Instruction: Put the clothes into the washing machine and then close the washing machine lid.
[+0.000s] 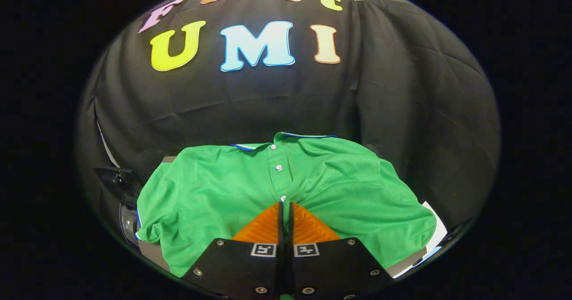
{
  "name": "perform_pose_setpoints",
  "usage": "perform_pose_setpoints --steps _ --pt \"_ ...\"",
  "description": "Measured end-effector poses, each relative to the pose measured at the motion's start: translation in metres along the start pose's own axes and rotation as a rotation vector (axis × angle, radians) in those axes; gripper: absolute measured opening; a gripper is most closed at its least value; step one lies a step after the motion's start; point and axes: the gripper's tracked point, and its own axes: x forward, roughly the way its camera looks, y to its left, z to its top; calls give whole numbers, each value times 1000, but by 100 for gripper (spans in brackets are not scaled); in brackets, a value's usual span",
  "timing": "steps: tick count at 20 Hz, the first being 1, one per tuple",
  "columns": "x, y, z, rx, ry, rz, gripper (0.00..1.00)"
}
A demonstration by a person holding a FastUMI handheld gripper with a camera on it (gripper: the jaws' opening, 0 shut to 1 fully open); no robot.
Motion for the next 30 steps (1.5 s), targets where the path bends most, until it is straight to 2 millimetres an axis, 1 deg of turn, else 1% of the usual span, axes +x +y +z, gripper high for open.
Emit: perform_pose_setpoints --steps 3,7,11,15,17,18,22,26,30 --pt "-7 0 8 42 -17 14 0" --pt "-25 5 31 19 -43 7 0" --pt "-46 18 51 30 -68 10 0" --pt "-73 38 77 33 -114 30 0" --pt "-89 54 87 31 -136 47 0" --pt "-97 65 92 32 -148 65 0" --pt "-125 108 100 11 -181 122 0" --pt "-151 159 97 -10 -199 174 0" --pt "-167 214 83 -28 -200 214 0"
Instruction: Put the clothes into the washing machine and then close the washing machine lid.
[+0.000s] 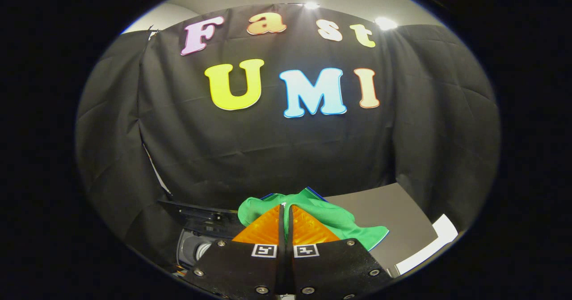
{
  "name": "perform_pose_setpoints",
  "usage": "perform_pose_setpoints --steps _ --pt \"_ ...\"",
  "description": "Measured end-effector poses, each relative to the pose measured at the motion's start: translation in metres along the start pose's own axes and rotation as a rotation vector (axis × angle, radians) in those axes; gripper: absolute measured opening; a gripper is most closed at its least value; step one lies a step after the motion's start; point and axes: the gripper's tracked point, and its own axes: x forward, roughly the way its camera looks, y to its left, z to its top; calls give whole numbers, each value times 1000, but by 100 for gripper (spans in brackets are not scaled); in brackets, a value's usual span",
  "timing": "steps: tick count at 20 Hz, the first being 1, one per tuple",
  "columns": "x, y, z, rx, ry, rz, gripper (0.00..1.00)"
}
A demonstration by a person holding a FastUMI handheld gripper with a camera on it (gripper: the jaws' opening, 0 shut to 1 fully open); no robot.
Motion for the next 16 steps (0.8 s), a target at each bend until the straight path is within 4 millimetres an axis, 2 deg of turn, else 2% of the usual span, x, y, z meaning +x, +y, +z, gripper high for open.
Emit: perform_pose_setpoints --steps 10,13,16 --pt "-5 148 -38 -11 4 -32 0" --pt "-3 190 -55 -17 25 -22 0" --pt "5 224 -76 -47 58 -8 0"
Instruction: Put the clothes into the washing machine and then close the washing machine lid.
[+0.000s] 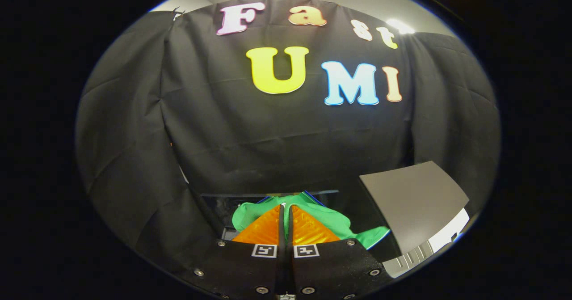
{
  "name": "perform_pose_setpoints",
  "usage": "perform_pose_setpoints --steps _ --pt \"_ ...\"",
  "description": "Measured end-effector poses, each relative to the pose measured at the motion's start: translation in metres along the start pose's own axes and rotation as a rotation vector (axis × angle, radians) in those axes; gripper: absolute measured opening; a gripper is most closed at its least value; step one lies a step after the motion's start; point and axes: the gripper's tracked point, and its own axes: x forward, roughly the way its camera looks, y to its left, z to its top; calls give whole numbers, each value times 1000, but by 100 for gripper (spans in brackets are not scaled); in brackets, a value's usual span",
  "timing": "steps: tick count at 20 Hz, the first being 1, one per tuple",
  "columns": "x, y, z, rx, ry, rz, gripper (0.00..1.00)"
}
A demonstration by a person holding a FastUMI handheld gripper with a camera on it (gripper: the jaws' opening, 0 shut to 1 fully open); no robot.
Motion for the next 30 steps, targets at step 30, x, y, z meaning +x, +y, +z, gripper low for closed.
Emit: perform_pose_setpoints --steps 30 --pt "162 11 -235 2 398 17 0"
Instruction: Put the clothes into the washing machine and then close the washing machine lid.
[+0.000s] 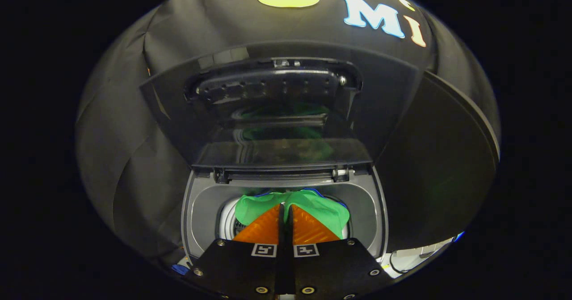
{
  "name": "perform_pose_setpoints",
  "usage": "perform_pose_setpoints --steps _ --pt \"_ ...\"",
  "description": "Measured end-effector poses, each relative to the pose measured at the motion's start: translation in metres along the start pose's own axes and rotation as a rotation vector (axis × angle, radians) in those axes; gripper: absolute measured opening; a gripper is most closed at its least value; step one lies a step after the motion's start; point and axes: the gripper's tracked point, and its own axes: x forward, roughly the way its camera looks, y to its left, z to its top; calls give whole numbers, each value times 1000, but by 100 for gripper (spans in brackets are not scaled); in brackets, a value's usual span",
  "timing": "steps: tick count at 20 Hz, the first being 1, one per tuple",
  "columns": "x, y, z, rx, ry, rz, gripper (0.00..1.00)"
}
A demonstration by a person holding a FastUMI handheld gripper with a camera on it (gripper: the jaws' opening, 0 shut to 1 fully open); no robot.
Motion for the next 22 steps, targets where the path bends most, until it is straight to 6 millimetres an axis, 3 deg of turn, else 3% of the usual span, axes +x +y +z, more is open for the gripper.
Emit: perform_pose_setpoints --steps 4,9,15,22 --pt "24 7 -13 17 59 26 0" --pt "47 15 -46 -24 147 38 0" --pt "58 15 -79 35 227 54 0" --pt "57 14 -82 -2 235 59 0"
